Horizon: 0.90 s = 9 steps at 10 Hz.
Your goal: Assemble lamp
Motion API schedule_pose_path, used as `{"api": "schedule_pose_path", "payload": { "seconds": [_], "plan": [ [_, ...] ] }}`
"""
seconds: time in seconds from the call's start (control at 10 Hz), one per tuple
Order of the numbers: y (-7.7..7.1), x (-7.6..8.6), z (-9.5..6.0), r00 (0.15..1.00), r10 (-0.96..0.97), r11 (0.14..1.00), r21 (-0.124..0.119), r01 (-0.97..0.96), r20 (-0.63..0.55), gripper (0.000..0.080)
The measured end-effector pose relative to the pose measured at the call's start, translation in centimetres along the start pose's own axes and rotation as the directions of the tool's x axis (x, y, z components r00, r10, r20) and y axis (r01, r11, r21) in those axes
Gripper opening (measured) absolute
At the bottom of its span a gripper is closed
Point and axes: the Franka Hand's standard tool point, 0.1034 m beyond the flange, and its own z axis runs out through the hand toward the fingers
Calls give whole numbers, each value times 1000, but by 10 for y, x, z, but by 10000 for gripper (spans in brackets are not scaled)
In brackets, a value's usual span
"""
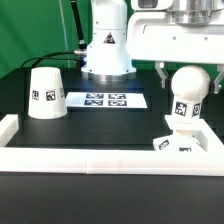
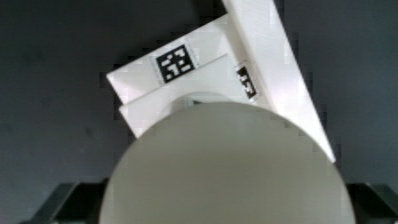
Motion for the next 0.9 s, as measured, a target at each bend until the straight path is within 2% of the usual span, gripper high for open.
{"api": "schedule_pose_path", "payload": {
  "seconds": [0.2, 0.4, 0.6, 0.8, 0.9],
  "plan": [
    [2, 3, 0, 983, 184, 982, 33, -185, 22, 580],
    [3, 5, 0, 927, 372, 927, 37, -373, 41, 580],
    [2, 3, 0, 824, 564, 824, 28, -566, 57, 580],
    [-1, 1, 0, 788, 613, 788, 25, -615, 61, 580],
    [-1, 0, 0, 784, 618, 784, 26, -620, 62, 632]
  ]
}}
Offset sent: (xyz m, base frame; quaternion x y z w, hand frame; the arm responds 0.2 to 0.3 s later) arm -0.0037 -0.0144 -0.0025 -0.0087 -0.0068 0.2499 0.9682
